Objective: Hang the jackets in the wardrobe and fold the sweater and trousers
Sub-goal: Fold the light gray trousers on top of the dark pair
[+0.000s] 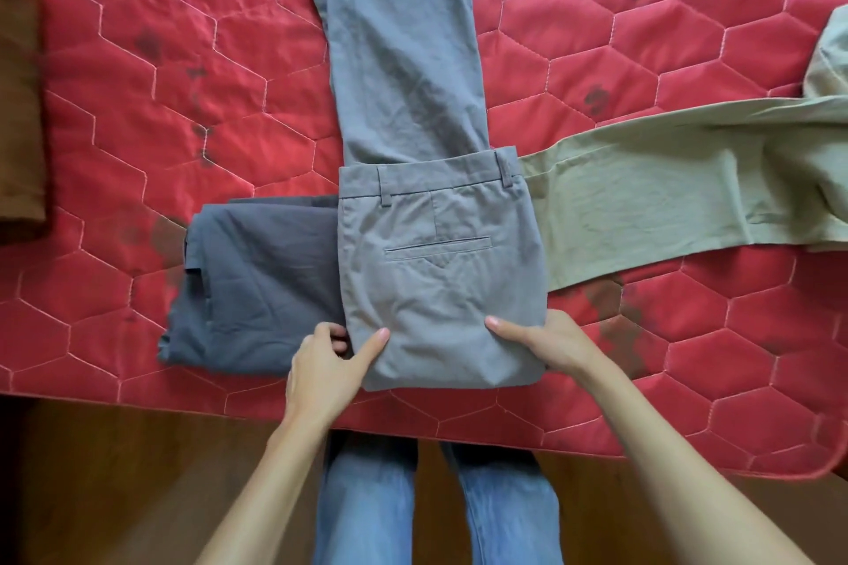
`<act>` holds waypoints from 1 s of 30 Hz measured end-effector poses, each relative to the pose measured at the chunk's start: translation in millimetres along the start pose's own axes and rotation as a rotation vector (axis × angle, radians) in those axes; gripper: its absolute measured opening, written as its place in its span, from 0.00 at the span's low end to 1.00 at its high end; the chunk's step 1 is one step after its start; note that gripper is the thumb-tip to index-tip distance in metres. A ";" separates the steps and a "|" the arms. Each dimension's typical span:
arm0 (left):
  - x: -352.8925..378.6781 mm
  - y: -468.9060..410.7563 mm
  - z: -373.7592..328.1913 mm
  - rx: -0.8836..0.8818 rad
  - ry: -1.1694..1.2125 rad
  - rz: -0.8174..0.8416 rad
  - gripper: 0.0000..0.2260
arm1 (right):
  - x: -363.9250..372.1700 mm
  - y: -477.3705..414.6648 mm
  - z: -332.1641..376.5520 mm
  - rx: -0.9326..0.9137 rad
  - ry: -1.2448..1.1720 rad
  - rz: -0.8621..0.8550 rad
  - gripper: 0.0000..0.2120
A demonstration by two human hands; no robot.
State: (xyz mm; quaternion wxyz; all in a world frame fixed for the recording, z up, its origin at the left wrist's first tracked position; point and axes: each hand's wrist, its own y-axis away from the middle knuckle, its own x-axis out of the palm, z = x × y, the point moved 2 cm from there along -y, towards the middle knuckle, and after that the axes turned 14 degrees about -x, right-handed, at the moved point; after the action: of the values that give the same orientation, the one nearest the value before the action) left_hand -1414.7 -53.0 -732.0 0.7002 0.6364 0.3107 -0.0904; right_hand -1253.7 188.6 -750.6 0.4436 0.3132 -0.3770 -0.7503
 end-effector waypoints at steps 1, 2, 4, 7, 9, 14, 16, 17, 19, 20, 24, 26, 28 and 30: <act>-1.1 3.9 -0.2 0.016 -0.005 0.008 0.33 | -0.6 5.0 -1.4 0.028 -0.027 0.014 0.20; -0.6 7.5 1.8 0.031 -0.008 0.016 0.33 | -1.0 10.4 -2.1 0.046 -0.058 0.038 0.21; 1.1 19.6 5.8 0.046 0.017 0.052 0.32 | -2.0 23.8 0.1 0.072 -0.128 0.106 0.21; 2.9 39.6 12.7 0.026 0.196 0.178 0.28 | -1.6 52.9 10.9 0.090 -0.282 0.171 0.16; -0.1 53.0 10.7 0.004 0.371 0.327 0.25 | -6.1 70.4 18.8 0.080 -0.304 0.189 0.16; -21.3 80.4 -11.5 -0.066 0.645 0.510 0.25 | -35.0 95.5 59.1 -0.022 -0.215 0.141 0.24; -44.4 82.6 -32.7 0.035 0.674 0.412 0.22 | -45.4 97.9 89.0 -0.133 -0.165 0.080 0.20; -57.7 81.5 -45.4 0.086 0.679 0.385 0.21 | -49.7 97.1 104.7 -0.181 -0.164 0.056 0.17; -84.8 78.6 -76.2 0.188 0.666 0.363 0.17 | -57.8 87.2 133.9 -0.268 -0.217 0.039 0.19; -95.7 75.6 -91.2 0.227 0.670 0.362 0.14 | -61.3 79.7 147.8 -0.294 -0.261 0.015 0.22; -129.3 51.3 -146.6 0.352 0.789 0.395 0.31 | -73.9 35.1 197.8 -0.363 -0.462 -0.073 0.31; -140.5 33.2 -172.0 0.419 0.794 0.343 0.37 | -70.2 8.2 217.6 -0.403 -0.545 -0.039 0.37; -142.8 5.9 -195.0 0.474 0.669 0.205 0.32 | -63.0 -21.7 229.3 -0.446 -0.458 -0.089 0.37; -135.5 -27.6 -210.0 0.472 0.360 0.046 0.28 | -56.9 -56.1 230.4 -0.504 -0.108 -0.186 0.35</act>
State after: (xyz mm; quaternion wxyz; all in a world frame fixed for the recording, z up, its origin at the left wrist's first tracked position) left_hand -1603.4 104.8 -679.9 0.4684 0.7942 0.3860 -0.0300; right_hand -1439.8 324.3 -670.5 0.4160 0.1860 -0.1711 -0.8736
